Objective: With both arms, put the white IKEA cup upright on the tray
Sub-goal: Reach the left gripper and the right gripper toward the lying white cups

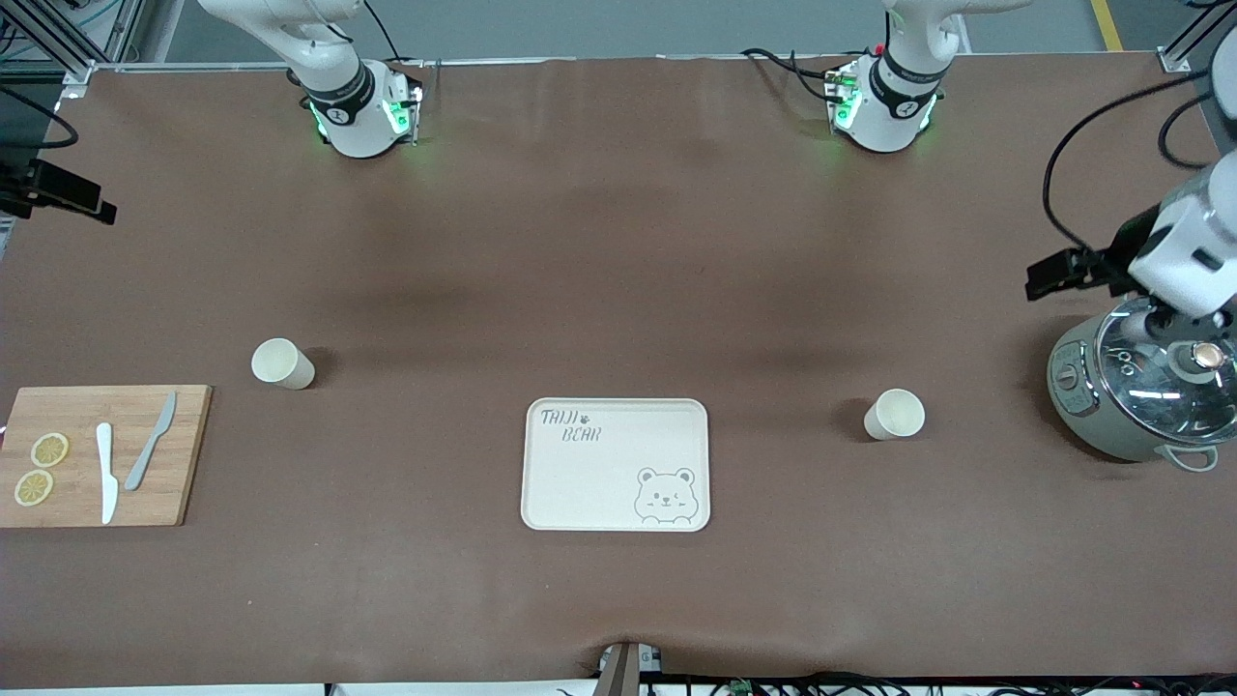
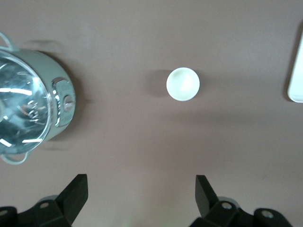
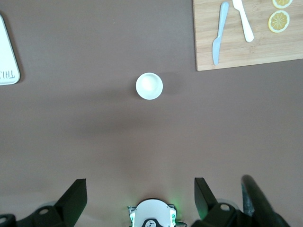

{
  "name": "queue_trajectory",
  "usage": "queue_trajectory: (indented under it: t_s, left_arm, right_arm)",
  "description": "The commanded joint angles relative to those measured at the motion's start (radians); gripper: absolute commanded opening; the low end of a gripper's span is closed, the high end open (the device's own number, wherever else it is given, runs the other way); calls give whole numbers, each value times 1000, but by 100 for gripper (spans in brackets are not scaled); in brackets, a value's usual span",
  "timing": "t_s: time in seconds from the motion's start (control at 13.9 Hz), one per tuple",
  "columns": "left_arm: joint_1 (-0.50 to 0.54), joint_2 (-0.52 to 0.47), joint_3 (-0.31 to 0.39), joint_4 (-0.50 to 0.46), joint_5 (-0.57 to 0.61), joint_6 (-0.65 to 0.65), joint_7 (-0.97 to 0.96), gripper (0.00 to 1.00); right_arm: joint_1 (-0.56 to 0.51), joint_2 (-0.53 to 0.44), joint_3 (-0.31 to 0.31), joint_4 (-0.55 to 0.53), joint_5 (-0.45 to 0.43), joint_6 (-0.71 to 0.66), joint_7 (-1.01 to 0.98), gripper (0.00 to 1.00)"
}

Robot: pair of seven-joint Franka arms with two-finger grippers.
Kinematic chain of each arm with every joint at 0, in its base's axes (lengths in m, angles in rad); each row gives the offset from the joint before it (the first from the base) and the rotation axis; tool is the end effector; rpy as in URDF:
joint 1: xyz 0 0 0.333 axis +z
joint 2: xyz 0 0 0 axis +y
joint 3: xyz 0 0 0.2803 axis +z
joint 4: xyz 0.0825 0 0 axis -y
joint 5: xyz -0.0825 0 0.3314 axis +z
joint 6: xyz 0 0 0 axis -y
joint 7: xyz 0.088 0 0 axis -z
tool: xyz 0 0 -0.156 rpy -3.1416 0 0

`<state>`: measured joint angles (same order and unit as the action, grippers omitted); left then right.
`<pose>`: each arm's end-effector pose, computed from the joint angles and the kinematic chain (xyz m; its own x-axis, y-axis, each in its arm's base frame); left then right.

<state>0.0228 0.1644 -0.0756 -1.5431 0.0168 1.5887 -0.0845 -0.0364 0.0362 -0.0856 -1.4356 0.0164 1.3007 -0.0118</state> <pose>0.5351 -0.0235 0.4675 0.9926 0.0313 -0.1173 0.0298 -0.9995 -0.0142 0.4712 -0.0542 0.5564 0.9799 -0.1043 -0.1699 -0.1085 -0.9940 -0.0152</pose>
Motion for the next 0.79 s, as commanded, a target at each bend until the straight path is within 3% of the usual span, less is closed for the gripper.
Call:
queue_trajectory:
  t_s: [0.0, 0.14, 0.5, 0.72]
  left_arm:
    - [3, 50, -4, -31, -14, 91, -24, 100]
    - [0, 85, -6, -87, -14, 186, -50, 100]
    - [-20, 185, -16, -170, -24, 398, -89, 100]
    - [-56, 223, -19, -184, -24, 445, -185, 100]
  right_arm:
    - [-17, 56, 9, 63, 5, -26, -8, 100]
    - [-17, 131, 14, 78, -1, -31, -7, 100]
    - [-20, 203, 10, 116, 7, -35, 2, 100]
    - [-54, 243, 4, 115, 97, -32, 1, 100]
